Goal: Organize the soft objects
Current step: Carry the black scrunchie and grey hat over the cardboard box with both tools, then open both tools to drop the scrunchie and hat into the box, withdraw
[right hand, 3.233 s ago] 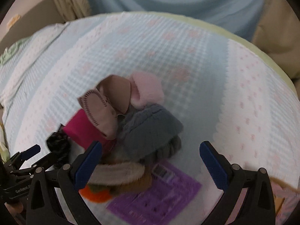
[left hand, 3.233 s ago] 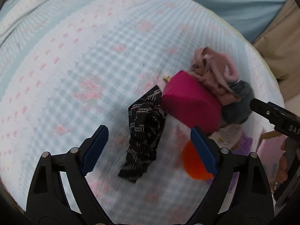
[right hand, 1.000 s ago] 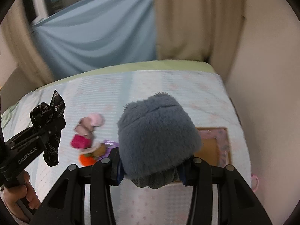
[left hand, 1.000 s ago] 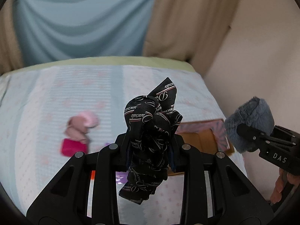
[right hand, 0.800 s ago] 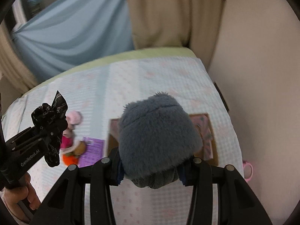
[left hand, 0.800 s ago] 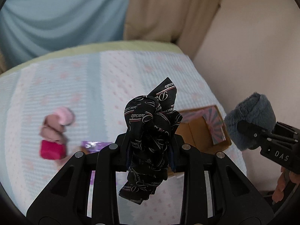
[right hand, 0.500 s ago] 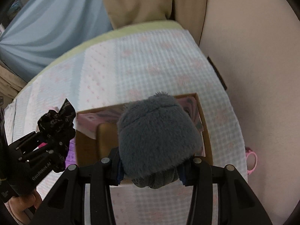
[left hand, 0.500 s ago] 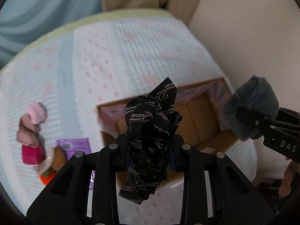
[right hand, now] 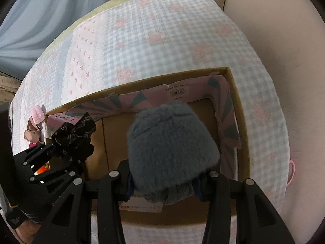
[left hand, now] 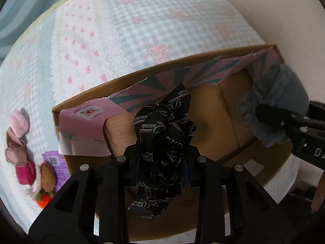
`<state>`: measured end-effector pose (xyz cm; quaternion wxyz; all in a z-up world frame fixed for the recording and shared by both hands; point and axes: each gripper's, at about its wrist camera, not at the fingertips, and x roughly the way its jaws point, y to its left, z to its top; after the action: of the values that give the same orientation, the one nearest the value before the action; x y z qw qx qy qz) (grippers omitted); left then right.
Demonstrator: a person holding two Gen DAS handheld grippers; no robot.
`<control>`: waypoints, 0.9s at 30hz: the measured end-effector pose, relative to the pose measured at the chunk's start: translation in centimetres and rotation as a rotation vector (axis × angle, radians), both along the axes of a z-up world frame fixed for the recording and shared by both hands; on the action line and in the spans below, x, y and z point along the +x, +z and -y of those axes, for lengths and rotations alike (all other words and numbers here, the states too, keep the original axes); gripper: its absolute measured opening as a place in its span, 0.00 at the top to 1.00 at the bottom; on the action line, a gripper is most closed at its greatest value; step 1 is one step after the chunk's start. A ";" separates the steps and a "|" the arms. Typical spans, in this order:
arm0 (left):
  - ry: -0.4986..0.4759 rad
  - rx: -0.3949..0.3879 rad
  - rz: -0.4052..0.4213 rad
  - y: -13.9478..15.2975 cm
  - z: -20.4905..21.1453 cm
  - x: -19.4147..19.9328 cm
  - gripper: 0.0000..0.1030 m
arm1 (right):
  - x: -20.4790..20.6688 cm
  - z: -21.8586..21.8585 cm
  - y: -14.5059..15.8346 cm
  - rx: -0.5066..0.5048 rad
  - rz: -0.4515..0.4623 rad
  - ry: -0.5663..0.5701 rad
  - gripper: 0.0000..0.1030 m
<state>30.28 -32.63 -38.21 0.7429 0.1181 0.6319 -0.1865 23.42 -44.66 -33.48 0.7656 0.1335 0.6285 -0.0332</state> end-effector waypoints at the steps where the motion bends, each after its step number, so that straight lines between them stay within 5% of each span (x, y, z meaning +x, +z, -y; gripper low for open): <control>1: -0.014 0.018 -0.004 -0.3 0.3 0.1 0.51 | 0.1 0.0 0.0 0.006 -0.003 0.001 0.55; 2: -0.030 0.039 -0.007 -0.4 0.6 0.1 0.10 | 0.3 0.1 -0.2 0.015 -0.005 0.004 0.51; 3: -0.046 0.042 -0.006 -0.4 0.8 0.0 0.01 | 0.5 0.2 -0.3 0.012 -0.008 0.008 0.42; 4: -0.055 0.022 0.006 -0.2 0.7 -0.1 0.00 | 0.8 0.2 -0.4 0.006 -0.005 0.011 0.34; 5: -0.062 0.013 0.014 0.0 0.7 -0.2 0.00 | 1.1 0.3 -0.7 0.007 -0.001 0.012 0.12; 6: -0.069 0.024 0.017 -0.1 0.7 -0.3 0.00 | 1.3 0.3 -0.8 0.021 0.002 0.013 0.00; 17: -0.052 0.017 0.029 0.6 -0.2 -0.4 0.00 | 1.6 0.2 -1.3 0.018 0.014 0.021 0.00; 27: -0.026 -0.020 0.091 5.3 -1.7 -1.7 0.00 | 0.3 -0.4 2.6 -0.014 0.086 0.012 0.00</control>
<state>28.57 -30.90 -32.92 0.7695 0.1273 0.5940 -0.1971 23.75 -44.26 -30.86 0.7930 0.1257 0.5955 -0.0272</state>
